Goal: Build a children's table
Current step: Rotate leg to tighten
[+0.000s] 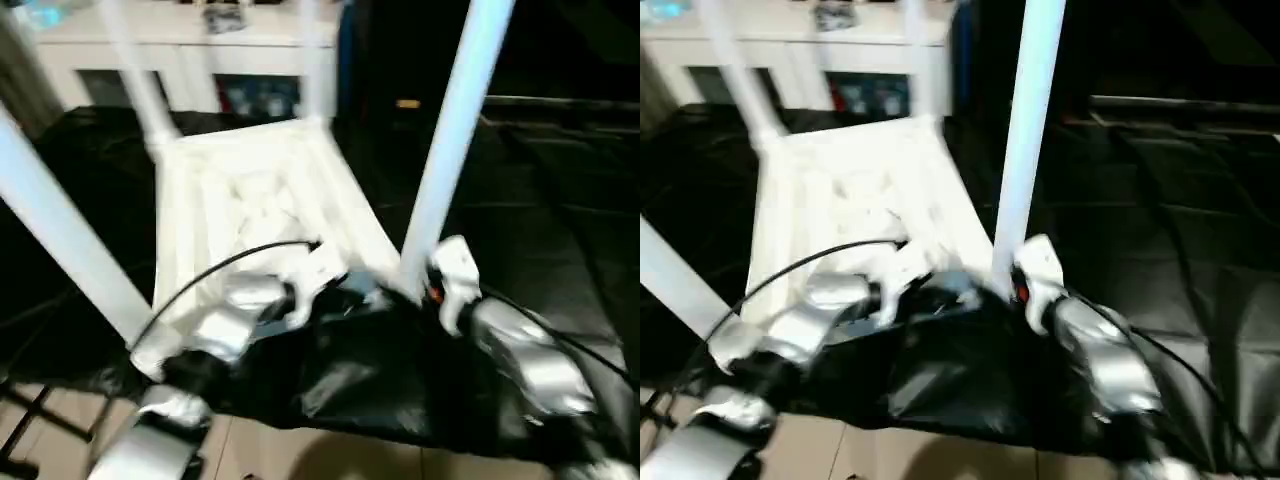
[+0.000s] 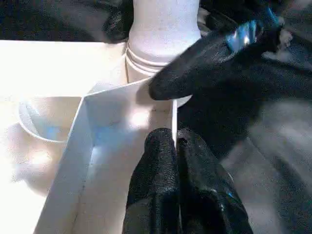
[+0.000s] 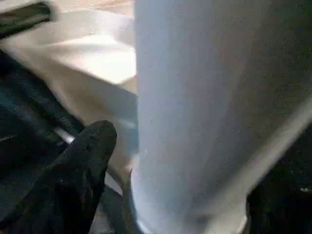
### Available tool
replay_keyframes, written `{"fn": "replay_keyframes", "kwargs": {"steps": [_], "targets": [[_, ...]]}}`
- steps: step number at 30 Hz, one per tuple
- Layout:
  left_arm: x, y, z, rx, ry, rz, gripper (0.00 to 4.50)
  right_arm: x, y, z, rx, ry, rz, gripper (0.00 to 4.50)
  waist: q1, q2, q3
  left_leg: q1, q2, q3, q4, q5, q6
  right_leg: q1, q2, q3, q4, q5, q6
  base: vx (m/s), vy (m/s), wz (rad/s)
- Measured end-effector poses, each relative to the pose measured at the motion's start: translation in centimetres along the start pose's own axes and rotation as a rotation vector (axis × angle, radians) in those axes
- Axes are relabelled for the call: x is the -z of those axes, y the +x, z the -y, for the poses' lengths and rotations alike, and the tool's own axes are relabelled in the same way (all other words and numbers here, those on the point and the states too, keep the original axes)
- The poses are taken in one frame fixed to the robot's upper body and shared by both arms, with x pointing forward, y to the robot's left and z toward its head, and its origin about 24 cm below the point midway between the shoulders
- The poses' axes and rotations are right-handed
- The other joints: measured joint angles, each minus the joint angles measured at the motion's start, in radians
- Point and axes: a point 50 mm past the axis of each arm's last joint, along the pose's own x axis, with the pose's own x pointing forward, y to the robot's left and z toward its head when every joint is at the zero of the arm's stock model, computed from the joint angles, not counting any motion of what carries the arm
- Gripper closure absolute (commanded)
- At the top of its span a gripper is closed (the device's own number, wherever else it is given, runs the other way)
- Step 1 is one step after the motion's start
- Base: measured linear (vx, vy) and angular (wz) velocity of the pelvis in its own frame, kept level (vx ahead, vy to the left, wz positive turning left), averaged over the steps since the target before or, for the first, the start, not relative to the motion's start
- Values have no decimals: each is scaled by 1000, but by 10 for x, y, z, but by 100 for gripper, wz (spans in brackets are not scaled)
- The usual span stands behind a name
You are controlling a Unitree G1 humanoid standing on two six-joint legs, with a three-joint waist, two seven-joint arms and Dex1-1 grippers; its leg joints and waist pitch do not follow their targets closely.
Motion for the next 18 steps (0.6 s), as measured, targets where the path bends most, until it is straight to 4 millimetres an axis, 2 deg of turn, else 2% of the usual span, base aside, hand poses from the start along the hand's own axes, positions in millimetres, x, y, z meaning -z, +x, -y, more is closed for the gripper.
{"fn": "replay_keyframes", "kwargs": {"steps": [6,7,10,12,18], "targets": [[2,-12,3,123,25,-20,450,0,-17,-5,-210,-10,-37,68,16,0,0,-3,0,0,3,0,1,0,0,1,0,0,0,0,0,0],[3,-14,3,137,27,-22,450,0,-19,-5,-236,-14,-47,93,18,0,0,-3,0,0,3,0,1,0,0,1,0,0,0,0,0,0],[3,-15,4,161,30,-28,450,-1,-22,-5,-265,-14,-68,100,22,0,0,-3,1,0,3,0,1,0,0,1,0,0,0,0,0,0],[4,-15,5,172,32,-30,450,-1,-23,-5,-280,-18,-79,130,23,-1,1,-3,1,0,3,0,0,0,0,1,0,0,0,0,0,0],[5,-17,6,204,27,-32,450,-1,-26,-5,-327,-22,-99,171,29,-1,1,-3,1,0,4,0,0,0,0,1,1,0,0,0,0,0]]}}
